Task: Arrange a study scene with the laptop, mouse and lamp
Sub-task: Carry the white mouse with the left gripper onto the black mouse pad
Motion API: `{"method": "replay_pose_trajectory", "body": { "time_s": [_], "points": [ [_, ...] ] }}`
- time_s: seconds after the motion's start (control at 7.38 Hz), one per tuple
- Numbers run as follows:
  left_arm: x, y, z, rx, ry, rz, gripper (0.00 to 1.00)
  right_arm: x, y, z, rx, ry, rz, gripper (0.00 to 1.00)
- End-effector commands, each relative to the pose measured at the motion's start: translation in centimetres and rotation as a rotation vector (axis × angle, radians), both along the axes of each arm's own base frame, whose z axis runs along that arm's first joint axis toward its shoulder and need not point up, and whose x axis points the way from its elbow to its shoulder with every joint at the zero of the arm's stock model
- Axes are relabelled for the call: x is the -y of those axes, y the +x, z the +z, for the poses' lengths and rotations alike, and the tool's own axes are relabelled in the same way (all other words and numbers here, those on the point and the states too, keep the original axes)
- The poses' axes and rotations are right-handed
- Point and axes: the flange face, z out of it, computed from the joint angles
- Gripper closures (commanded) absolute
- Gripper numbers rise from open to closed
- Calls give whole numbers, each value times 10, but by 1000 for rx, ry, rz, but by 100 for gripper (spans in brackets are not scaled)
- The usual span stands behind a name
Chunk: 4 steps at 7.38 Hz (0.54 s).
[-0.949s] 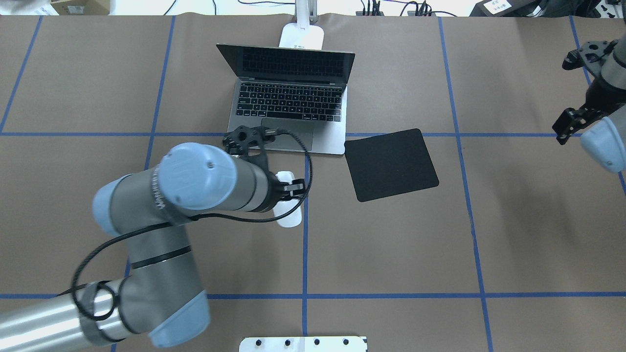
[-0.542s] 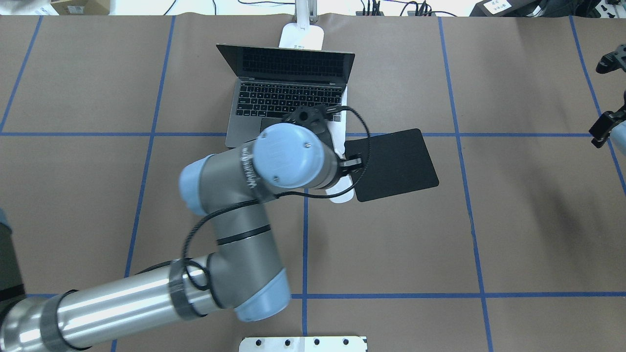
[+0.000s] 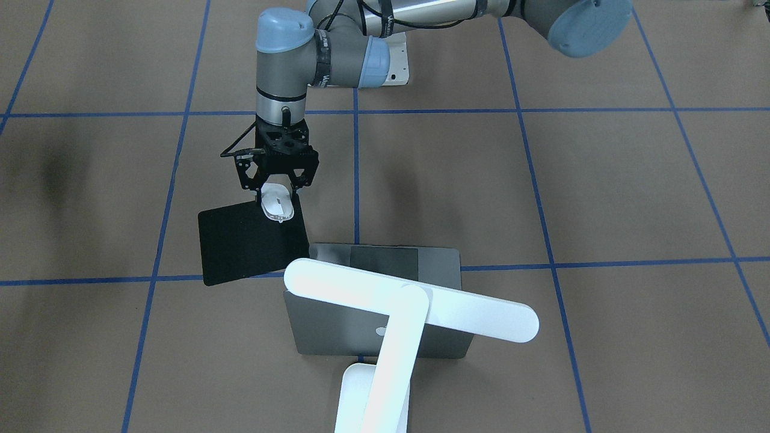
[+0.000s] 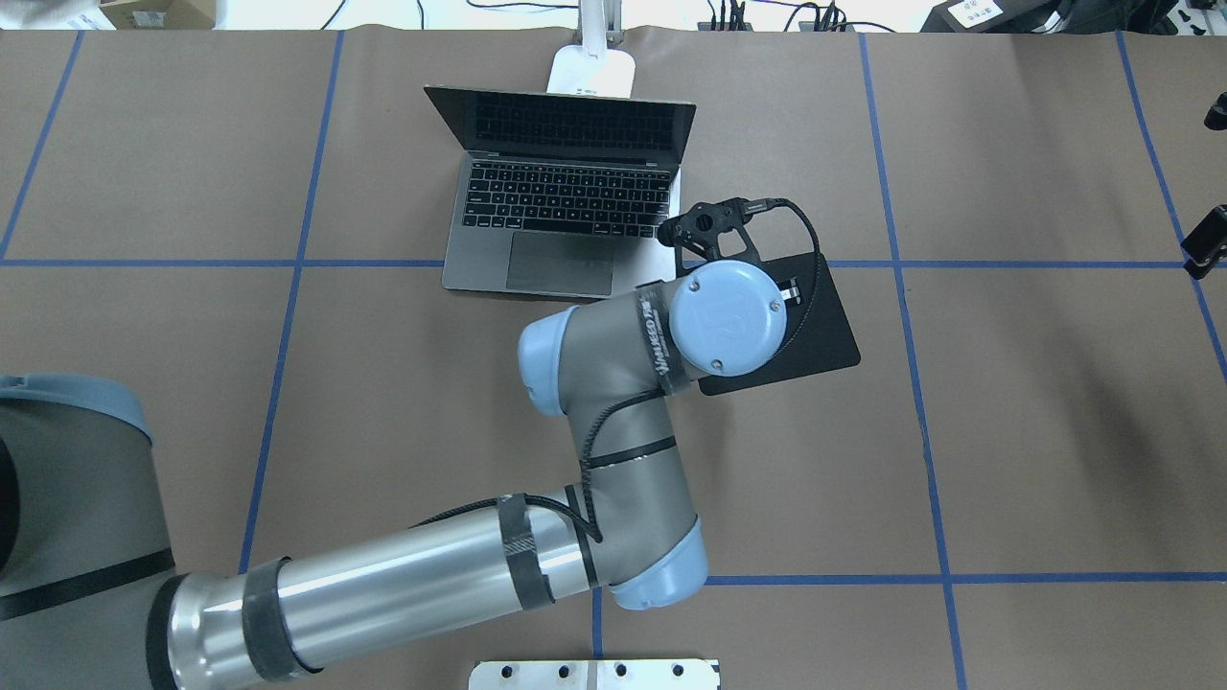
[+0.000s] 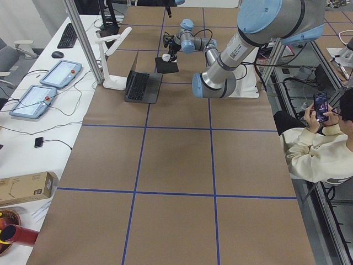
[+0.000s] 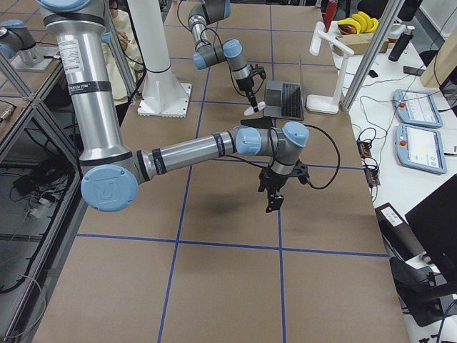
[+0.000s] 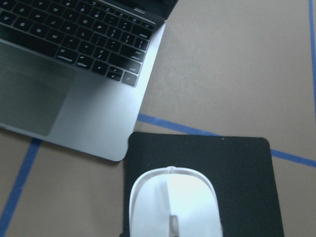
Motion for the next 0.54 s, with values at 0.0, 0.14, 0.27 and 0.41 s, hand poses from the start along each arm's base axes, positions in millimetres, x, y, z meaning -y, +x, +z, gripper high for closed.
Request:
{"method": "replay_pose_trajectory", "body": {
  "time_s": [0.0, 0.14, 0.27, 0.41],
  "points": [
    [-24, 39, 11, 17, 35, -69, 98, 4, 7, -6, 2, 8, 23, 0],
    [-32, 46, 14, 23, 36, -78, 95, 3, 8, -6, 2, 8, 24, 0],
    [-44, 52, 10, 15, 41, -92, 26, 3, 9, -5, -1, 8, 23, 0],
    [-47, 53, 9, 14, 39, -92, 5, 4, 13, -5, 0, 7, 32, 0]
  ]
}}
